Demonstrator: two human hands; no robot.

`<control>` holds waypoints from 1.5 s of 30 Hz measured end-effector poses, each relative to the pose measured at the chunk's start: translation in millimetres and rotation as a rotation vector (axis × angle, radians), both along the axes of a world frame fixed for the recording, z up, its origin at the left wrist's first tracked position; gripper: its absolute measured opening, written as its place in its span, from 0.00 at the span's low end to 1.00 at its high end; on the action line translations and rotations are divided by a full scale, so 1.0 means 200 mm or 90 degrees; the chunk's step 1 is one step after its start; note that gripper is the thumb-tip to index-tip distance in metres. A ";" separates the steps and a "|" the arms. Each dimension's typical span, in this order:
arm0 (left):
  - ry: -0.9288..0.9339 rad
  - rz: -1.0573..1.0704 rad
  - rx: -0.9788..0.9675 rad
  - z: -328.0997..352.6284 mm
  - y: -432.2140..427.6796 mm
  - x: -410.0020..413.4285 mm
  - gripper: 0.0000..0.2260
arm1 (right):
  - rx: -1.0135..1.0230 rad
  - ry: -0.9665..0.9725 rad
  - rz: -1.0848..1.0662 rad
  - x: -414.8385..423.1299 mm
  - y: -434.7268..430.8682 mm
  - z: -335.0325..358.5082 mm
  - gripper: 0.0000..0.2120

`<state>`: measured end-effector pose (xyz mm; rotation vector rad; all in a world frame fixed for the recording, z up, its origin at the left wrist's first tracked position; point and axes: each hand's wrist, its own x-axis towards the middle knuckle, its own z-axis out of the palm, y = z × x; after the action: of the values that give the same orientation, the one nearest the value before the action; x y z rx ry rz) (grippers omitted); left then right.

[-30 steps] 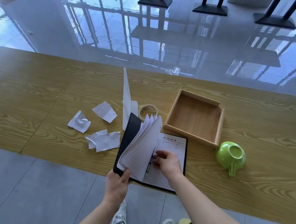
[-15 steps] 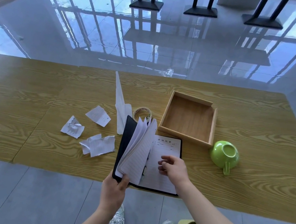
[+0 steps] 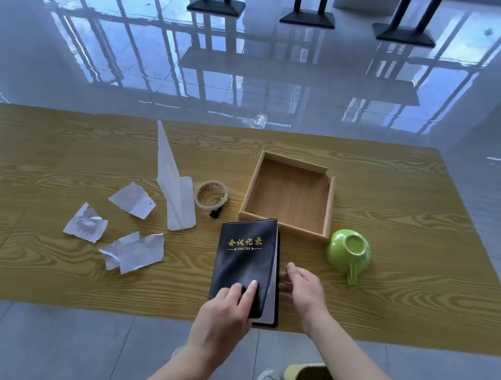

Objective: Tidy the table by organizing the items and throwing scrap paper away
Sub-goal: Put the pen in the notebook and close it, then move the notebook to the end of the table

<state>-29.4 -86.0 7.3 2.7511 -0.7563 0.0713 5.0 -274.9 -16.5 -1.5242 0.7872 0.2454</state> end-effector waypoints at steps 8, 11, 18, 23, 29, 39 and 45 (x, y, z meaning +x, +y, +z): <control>-0.021 -0.026 0.160 -0.07 -0.09 -0.02 0.29 | -0.060 -0.032 0.118 -0.01 -0.03 0.01 0.10; 0.031 -0.049 0.141 -0.10 -0.04 -0.03 0.31 | -0.115 -0.025 0.160 -0.01 -0.04 0.01 0.13; 0.144 0.121 -0.046 -0.12 0.06 0.06 0.18 | -0.294 -0.022 0.257 0.01 -0.03 0.01 0.20; 0.306 0.314 -0.218 -0.12 0.07 0.14 0.24 | -0.370 -0.007 0.271 0.02 0.00 -0.01 0.23; 0.332 0.332 -0.194 -0.15 0.05 0.18 0.27 | -0.397 0.026 0.234 0.03 0.01 -0.02 0.18; 0.445 0.339 -0.297 -0.12 0.07 0.27 0.35 | -0.276 0.068 0.158 0.03 0.03 -0.02 0.21; 0.467 0.317 -0.301 -0.10 0.08 0.26 0.34 | -0.203 0.085 0.150 0.02 0.03 -0.02 0.18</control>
<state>22.8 -69.1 -12.7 2.1846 0.1351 -0.5497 8.8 -269.2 -21.1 -1.9213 0.7763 0.4151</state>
